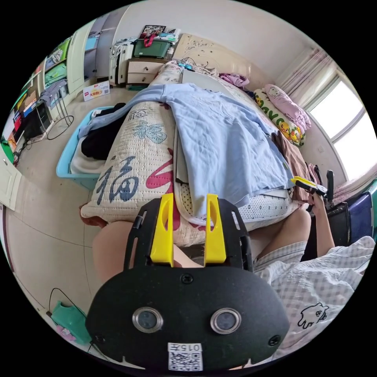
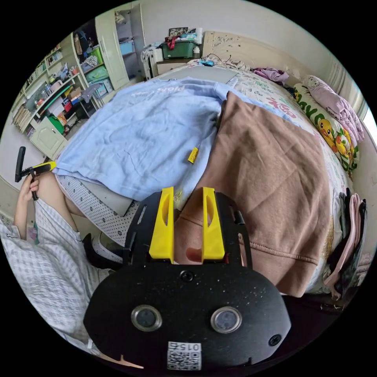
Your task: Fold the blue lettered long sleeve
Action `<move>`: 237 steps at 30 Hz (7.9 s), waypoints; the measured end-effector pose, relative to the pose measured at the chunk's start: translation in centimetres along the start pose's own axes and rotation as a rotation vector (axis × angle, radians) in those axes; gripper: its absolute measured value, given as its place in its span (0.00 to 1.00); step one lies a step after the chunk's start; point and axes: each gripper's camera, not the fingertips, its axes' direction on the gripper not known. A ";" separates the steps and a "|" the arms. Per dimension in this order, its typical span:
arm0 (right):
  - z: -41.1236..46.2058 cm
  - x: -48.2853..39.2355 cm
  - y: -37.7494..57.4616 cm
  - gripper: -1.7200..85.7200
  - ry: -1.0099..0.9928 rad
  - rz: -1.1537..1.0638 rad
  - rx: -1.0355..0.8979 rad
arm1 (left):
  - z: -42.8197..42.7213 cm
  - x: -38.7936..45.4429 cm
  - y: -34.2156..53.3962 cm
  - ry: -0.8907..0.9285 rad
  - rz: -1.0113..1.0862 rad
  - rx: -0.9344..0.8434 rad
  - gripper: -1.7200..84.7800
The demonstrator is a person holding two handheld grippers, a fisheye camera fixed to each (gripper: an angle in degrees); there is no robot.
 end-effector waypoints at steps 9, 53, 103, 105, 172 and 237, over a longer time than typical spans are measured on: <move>-3.2 1.7 1.9 0.08 -0.062 0.074 0.089 | -2.6 -2.4 0.8 0.078 0.010 -0.023 0.03; -2.6 -0.5 6.8 0.01 -0.106 0.030 -0.019 | -12.5 -6.0 6.3 0.057 -0.023 0.105 0.02; -15.2 3.5 1.8 0.09 -0.441 0.220 0.321 | -8.5 -12.2 -2.0 0.053 -0.060 0.206 0.10; -13.5 3.0 -3.7 0.12 -0.469 0.182 0.269 | -6.7 -12.5 -5.9 0.054 -0.056 0.201 0.11; -43.3 29.3 -22.9 0.13 -0.376 0.750 0.587 | 15.6 24.0 -3.1 0.146 0.312 0.017 0.15; 4.0 -20.1 -0.4 0.06 -0.117 -0.903 0.409 | 20.2 -11.7 0.3 0.826 -0.427 0.177 0.17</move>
